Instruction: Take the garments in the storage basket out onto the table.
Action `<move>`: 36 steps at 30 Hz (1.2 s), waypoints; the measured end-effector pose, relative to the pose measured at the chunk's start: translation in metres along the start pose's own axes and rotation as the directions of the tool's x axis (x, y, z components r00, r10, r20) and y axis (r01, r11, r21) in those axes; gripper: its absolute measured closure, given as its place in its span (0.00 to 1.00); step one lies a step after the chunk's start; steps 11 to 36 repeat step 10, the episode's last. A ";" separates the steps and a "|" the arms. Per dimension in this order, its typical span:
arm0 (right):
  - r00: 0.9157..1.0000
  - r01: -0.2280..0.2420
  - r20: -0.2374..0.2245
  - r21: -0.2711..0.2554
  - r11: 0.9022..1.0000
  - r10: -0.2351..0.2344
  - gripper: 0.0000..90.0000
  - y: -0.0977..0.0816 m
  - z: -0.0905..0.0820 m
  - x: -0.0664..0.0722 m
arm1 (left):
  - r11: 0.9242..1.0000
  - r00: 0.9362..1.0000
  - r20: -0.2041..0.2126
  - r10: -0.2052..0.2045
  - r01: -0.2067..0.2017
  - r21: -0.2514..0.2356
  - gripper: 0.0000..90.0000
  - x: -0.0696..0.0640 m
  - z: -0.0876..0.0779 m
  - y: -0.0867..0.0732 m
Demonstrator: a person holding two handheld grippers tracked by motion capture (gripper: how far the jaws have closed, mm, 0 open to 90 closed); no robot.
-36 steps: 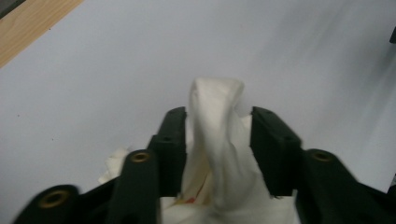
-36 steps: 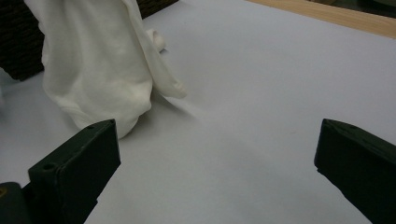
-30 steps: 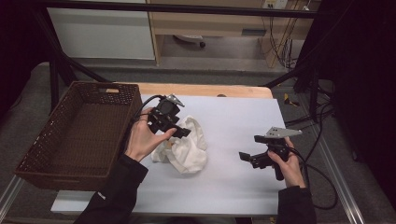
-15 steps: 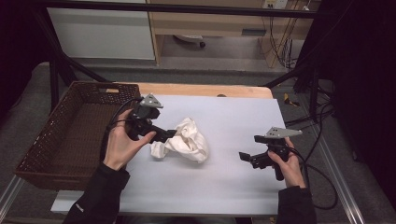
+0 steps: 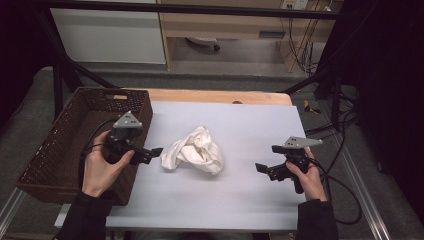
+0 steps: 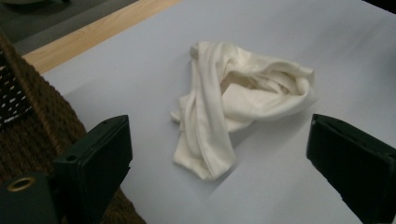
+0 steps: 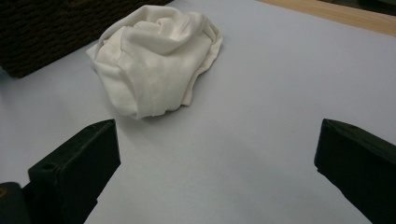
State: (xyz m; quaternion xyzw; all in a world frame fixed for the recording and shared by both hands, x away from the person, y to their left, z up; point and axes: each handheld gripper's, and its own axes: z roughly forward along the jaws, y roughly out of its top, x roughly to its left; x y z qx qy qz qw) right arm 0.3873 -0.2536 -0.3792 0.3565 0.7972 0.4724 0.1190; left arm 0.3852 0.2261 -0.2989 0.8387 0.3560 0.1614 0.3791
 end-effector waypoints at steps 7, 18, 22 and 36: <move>1.000 -0.002 0.004 0.008 1.000 0.002 0.01 -0.001 0.001 0.000 | 0.999 0.999 -0.023 -0.033 0.033 0.002 0.07 0.013 -0.002 -0.031; 1.000 -0.005 0.004 0.009 1.000 0.005 0.01 -0.001 0.001 0.000 | 0.999 0.999 -0.025 -0.040 0.040 0.013 0.07 0.016 -0.001 -0.040; 1.000 -0.005 0.004 0.009 1.000 0.005 0.01 -0.001 0.001 0.000 | 0.999 0.999 -0.025 -0.040 0.040 0.013 0.07 0.016 -0.001 -0.040; 1.000 -0.005 0.004 0.009 1.000 0.005 0.01 -0.001 0.001 0.000 | 0.999 0.999 -0.025 -0.040 0.040 0.013 0.07 0.016 -0.001 -0.040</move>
